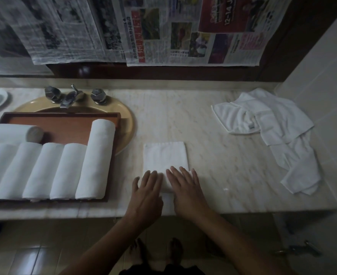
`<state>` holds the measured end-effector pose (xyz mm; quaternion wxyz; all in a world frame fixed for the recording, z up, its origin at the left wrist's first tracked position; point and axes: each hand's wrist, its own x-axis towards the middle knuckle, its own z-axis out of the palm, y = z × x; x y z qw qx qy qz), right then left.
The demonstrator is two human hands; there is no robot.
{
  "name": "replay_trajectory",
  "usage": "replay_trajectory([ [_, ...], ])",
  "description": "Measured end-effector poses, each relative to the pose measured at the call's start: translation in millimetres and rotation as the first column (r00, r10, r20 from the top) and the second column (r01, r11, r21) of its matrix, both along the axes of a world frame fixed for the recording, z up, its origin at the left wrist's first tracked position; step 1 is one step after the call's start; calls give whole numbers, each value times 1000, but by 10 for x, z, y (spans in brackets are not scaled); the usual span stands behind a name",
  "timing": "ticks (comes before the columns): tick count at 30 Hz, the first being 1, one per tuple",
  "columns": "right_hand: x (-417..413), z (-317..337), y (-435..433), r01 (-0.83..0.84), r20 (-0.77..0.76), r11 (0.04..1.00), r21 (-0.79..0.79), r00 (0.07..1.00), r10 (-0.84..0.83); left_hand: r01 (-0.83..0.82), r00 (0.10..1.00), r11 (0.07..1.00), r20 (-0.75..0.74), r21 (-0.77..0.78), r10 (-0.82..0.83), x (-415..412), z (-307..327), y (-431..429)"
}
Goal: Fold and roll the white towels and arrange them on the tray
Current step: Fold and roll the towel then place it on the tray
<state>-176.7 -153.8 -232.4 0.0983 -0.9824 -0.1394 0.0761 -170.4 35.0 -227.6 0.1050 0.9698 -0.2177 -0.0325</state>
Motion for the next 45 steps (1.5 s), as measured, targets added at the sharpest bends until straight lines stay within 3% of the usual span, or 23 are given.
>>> replay_trajectory([
  [2, 180, 71, -39, -22, -40, 1000, 16, 999, 22, 1, 999, 996, -53, 89, 3, 103, -71, 40],
  [5, 400, 188, -102, -71, -107, 997, 21, 992, 73, 13, 994, 995, -105, 103, -2, 302, -99, 94],
  [10, 401, 379, -160, -85, -185, 996, 8, 979, 85, 60, 982, 997, -182, 43, -51, 387, 13, 131],
  [14, 172, 339, -225, -25, -280, 991, 129, 958, 61, 147, 958, 989, -247, 3, -142, 235, 54, 286],
  [20, -69, 240, -290, 6, -288, 976, 216, 956, 58, 222, 950, 972, -208, -83, -234, -9, -77, 473],
  [24, 14, 298, -297, 29, -342, 973, 228, 938, 52, 176, 951, 974, -229, -145, -206, 15, -16, 491],
  [27, 51, 323, -302, 139, -374, 972, 190, 925, -59, 153, 947, 974, -256, -167, -193, 63, 32, 487],
  [29, 14, 378, -274, 165, -336, 973, 164, 936, -102, 142, 946, 976, -270, -163, -182, 116, 50, 473],
  [34, -339, 328, 0, -49, -17, 993, 103, 999, 51, 105, 931, 989, -338, -105, -134, 255, 94, 434],
  [39, -386, 88, 104, -56, 15, 998, -43, 998, 57, 37, 909, 993, -409, -113, -80, 356, 119, 401],
  [45, -78, 125, 77, -88, 25, 992, -90, 996, 90, 41, 995, 994, -82, -103, -50, 122, 133, 211],
])
